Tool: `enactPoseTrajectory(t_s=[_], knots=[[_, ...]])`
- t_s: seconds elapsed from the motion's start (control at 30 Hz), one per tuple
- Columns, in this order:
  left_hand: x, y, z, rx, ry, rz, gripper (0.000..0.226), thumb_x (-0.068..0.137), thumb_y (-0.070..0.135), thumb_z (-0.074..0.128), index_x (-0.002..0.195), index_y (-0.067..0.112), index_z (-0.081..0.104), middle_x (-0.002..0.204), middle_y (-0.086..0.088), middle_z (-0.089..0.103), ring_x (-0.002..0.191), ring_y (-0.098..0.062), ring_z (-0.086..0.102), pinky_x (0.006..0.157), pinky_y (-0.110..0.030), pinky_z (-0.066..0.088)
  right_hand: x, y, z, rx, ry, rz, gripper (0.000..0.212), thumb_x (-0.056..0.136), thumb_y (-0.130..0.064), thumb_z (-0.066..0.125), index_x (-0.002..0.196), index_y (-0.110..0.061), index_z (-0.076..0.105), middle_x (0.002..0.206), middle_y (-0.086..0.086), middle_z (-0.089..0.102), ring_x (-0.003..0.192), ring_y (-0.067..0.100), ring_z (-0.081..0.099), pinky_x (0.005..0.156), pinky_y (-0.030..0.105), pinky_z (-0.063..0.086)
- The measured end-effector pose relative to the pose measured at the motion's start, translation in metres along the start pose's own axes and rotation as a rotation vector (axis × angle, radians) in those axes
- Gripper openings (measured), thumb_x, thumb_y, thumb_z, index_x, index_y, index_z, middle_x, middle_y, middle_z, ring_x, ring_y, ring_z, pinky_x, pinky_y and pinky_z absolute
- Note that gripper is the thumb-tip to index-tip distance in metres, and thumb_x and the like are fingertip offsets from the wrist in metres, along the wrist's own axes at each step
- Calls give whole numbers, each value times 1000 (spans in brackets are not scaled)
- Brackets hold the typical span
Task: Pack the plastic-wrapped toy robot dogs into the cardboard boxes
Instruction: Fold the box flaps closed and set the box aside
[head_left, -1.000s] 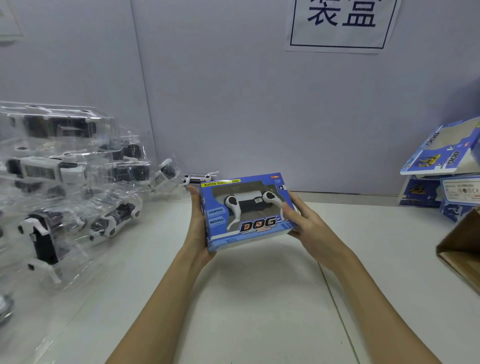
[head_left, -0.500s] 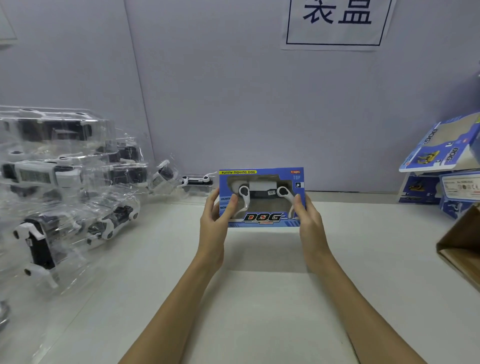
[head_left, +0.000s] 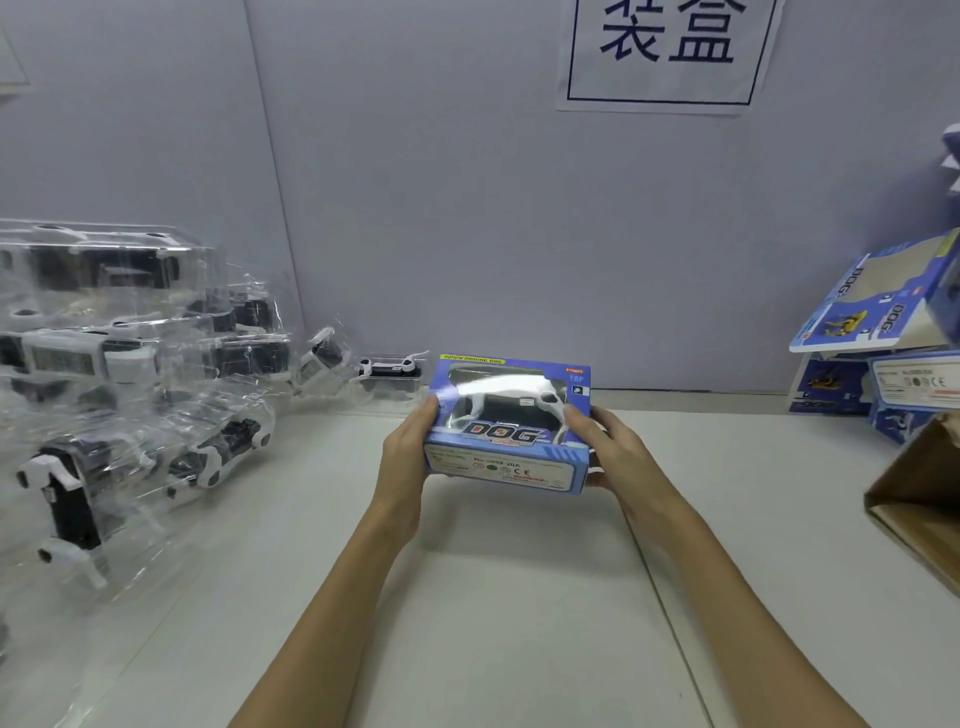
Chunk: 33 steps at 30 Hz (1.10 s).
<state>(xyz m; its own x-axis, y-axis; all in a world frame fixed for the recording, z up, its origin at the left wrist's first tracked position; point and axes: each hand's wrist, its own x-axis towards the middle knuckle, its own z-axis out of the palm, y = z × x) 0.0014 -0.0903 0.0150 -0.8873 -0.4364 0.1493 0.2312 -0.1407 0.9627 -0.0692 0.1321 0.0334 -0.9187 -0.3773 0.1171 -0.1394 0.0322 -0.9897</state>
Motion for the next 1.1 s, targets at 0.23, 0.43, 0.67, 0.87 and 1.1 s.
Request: enactPoseTrajectory(t_s=[0.23, 0.43, 0.67, 0.87, 1.1], knots=[[3, 7, -7, -151, -34, 102, 50, 84, 27, 57, 131, 14, 64, 111, -7, 74, 95, -23, 70, 84, -40, 56, -4, -5, -16, 7, -153, -110, 65, 92, -31, 79, 148, -32, 46, 126, 5, 71, 112, 23, 72, 95, 41, 60], [3, 7, -8, -114, -24, 41, 33, 84, 39, 65, 97, 15, 82, 103, -9, 78, 90, -22, 73, 90, -42, 51, -14, -19, -28, -251, -236, 4, 59, 80, -61, 72, 127, -28, 60, 110, 2, 78, 98, 24, 75, 81, 38, 61], [12, -3, -3, -110, 29, 124, 47, 103, 45, 55, 137, 14, 62, 134, -10, 68, 116, -25, 67, 106, -45, 48, -26, -41, -48, -207, -216, 58, 70, 85, -67, 68, 107, -1, 73, 93, 20, 77, 80, 35, 76, 70, 34, 61], [12, 2, -13, -273, 105, 41, 61, 102, 66, 44, 124, 15, 67, 125, -11, 68, 113, -31, 66, 94, -48, 55, -38, -39, -51, 778, 215, -289, 52, 92, -31, 78, 125, 1, 55, 119, 29, 70, 111, 42, 72, 95, 41, 60], [8, 0, -10, -155, -12, -38, 62, 103, 63, 38, 111, 12, 70, 112, -11, 73, 96, -32, 67, 68, -33, 64, -34, -49, -99, 928, 993, -531, 67, 94, -29, 77, 145, -11, 37, 118, 13, 75, 104, 23, 76, 97, 36, 60]])
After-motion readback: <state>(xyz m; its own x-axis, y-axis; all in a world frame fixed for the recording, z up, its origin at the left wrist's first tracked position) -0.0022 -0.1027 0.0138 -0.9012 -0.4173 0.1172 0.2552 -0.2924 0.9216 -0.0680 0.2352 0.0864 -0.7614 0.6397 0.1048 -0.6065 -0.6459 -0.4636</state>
